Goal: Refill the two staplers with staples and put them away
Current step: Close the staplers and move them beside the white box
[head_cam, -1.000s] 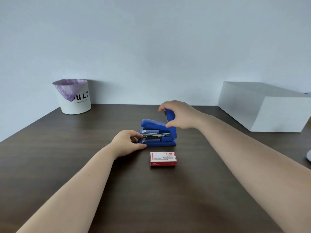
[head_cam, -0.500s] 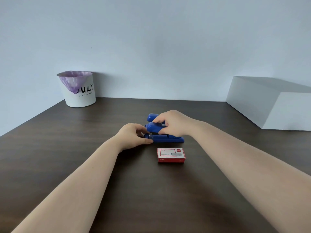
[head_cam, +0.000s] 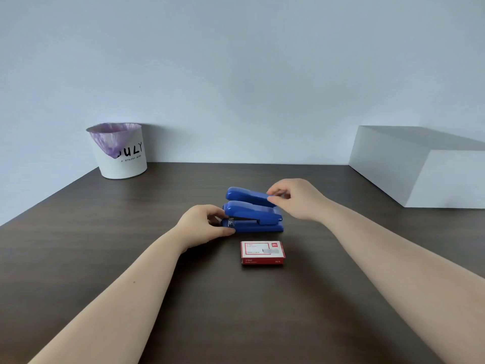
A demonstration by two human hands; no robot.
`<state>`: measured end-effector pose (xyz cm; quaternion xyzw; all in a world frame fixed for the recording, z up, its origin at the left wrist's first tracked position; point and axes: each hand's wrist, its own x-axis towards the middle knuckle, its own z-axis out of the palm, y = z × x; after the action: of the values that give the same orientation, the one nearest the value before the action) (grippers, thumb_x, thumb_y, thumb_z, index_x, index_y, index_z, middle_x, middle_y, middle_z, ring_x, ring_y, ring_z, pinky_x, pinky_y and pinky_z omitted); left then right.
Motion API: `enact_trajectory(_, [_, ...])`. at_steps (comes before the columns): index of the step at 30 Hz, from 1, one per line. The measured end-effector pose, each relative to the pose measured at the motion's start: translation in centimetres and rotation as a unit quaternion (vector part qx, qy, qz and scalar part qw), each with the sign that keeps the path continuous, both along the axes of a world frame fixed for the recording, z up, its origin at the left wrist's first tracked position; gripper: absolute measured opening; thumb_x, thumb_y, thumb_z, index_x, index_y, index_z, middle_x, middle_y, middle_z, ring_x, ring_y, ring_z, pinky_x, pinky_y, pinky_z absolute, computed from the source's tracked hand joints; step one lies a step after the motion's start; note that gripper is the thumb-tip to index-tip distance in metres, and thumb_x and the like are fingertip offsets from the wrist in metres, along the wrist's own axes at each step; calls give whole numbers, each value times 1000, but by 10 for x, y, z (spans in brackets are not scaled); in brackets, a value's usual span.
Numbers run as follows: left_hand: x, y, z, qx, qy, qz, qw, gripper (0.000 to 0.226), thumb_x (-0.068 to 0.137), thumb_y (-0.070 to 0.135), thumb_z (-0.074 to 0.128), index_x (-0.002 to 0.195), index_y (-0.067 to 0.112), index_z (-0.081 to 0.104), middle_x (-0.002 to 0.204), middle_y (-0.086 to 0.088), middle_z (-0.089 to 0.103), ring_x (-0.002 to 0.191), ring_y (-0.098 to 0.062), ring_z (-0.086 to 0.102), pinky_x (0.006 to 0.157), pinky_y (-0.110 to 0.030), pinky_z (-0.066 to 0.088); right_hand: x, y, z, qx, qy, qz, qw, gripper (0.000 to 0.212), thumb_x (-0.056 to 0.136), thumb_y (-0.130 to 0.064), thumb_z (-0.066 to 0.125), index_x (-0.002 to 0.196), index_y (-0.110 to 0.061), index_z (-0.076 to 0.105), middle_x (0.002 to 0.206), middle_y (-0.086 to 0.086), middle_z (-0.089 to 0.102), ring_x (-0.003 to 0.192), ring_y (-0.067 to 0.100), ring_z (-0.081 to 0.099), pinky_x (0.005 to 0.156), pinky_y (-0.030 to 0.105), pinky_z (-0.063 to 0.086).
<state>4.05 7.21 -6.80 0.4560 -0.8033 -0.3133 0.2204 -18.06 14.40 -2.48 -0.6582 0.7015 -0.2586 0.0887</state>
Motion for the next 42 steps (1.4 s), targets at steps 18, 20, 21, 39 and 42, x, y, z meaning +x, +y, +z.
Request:
enact_trajectory(18, [-1, 0, 4, 13, 31, -1, 999, 38, 72, 30, 78, 108, 25, 67, 101, 3, 68, 94, -11, 61, 79, -22, 46, -11, -14, -4, 5, 24, -42, 999, 31, 89, -25, 60, 119, -15, 61, 112, 3, 68, 98, 16, 60, 84, 26, 44])
enact_trajectory(20, [-2, -1, 4, 11, 27, -3, 1000, 36, 74, 31, 77, 108, 25, 67, 100, 4, 68, 91, -8, 60, 71, -17, 44, -10, -22, -3, 28, 29, -45, 998, 37, 89, -27, 61, 124, -14, 58, 115, 4, 67, 106, 20, 60, 89, 29, 45])
enact_trajectory(21, [-2, -2, 5, 11, 26, -3, 1000, 35, 74, 31, 76, 108, 25, 67, 100, 5, 68, 90, -8, 60, 69, -15, 43, -8, -26, -3, 46, 37, -44, 997, 41, 89, -27, 61, 127, -14, 56, 118, 4, 65, 109, 21, 60, 91, 30, 45])
enact_trajectory(39, [-2, -4, 5, 12, 19, -2, 1000, 34, 74, 34, 76, 106, 23, 68, 91, 11, 66, 86, -3, 59, 67, -13, 40, -3, -35, -13, 79, 58, -46, 994, 29, 89, -24, 59, 115, -11, 63, 108, 8, 67, 94, 23, 60, 86, 34, 49])
enact_trajectory(42, [-3, -4, 5, 12, 14, 2, 1000, 33, 75, 34, 75, 106, 24, 68, 95, 8, 67, 92, -8, 60, 75, -19, 41, -8, -32, -14, 77, 57, -58, 994, 30, 88, -28, 60, 113, -11, 65, 106, 8, 68, 95, 24, 61, 85, 34, 49])
